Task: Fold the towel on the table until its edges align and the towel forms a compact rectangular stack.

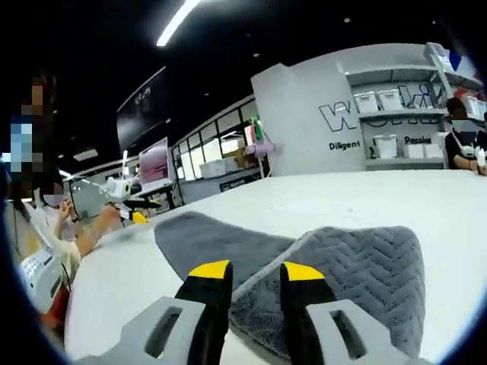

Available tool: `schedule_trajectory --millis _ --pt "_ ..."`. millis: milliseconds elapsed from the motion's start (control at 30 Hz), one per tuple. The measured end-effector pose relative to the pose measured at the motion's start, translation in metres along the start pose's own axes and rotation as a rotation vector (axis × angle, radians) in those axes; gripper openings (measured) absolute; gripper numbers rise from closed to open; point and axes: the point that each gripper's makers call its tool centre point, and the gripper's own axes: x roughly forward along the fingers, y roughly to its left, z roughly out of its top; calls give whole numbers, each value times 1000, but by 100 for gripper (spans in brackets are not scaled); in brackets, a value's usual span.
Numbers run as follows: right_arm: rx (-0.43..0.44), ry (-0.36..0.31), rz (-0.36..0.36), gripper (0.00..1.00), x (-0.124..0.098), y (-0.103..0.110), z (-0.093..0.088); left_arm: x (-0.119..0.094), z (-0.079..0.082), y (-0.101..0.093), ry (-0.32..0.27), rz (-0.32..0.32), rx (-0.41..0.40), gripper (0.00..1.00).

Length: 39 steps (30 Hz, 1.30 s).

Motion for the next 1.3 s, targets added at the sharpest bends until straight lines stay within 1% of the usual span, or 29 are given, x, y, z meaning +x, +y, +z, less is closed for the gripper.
schedule_trajectory --millis 33,67,100,133,167,200,233,267,300,367,400,467,500,533,667,733,833,933,1033,1133,1167,1267,1300 --pt "-46 20 6 19 1 5 -2 0 -1 0 2 0 1 88" --pt "-97 47 36 20 3 15 -5 0 -1 -1 3 0 1 88" --pt "-122 76 49 20 4 21 -8 0 -1 0 3 1 1 88" --pt "-138 85 37 20 5 21 -10 0 -1 0 1 2 2 88" --pt "-189 103 -3 20 7 16 -12 0 0 0 0 0 1 88" --pt "-229 137 -25 20 7 12 -17 0 0 0 0 0 0 88" --pt "-253 161 -33 19 7 11 -21 0 0 0 0 0 1 88" --pt "-287 199 -35 19 7 9 -29 0 0 0 1 1 1 88" --pt "-297 214 -34 19 7 9 -32 0 -1 -1 2 1 1 88" --pt "-290 232 -20 16 7 10 -38 1 -2 -1 6 2 3 88" --pt "-291 238 -23 13 7 9 -40 1 -2 -1 7 1 3 88" --pt "-339 238 -30 6 7 7 -40 2 -3 -2 11 1 4 87" --pt "-348 232 -32 3 7 6 -39 2 -4 -1 13 0 4 87" --pt "-350 221 -34 3 6 6 -37 2 -4 -1 14 0 5 87" --pt "-312 160 -18 3 5 10 -24 2 -5 -1 16 1 5 87" --pt "-310 154 -10 2 5 12 -23 2 -5 -1 16 1 5 87" --pt "-329 177 2 3 8 15 -28 2 -4 0 15 2 5 87" --pt "-357 243 13 5 11 15 -44 2 -5 -1 17 0 5 87" --pt "-364 256 21 9 14 17 -48 2 -4 -3 16 -6 1 87" --pt "-349 256 24 11 13 18 -47 2 -2 -7 5 -27 -9 87" --pt "-339 256 29 14 12 18 -47 2 -1 -7 4 -27 -9 87" --pt "-250 239 71 23 12 26 -47 2 -2 -6 9 -22 -3 87" --pt "-245 233 76 25 12 26 -45 2 -2 -6 9 -21 -3 87"
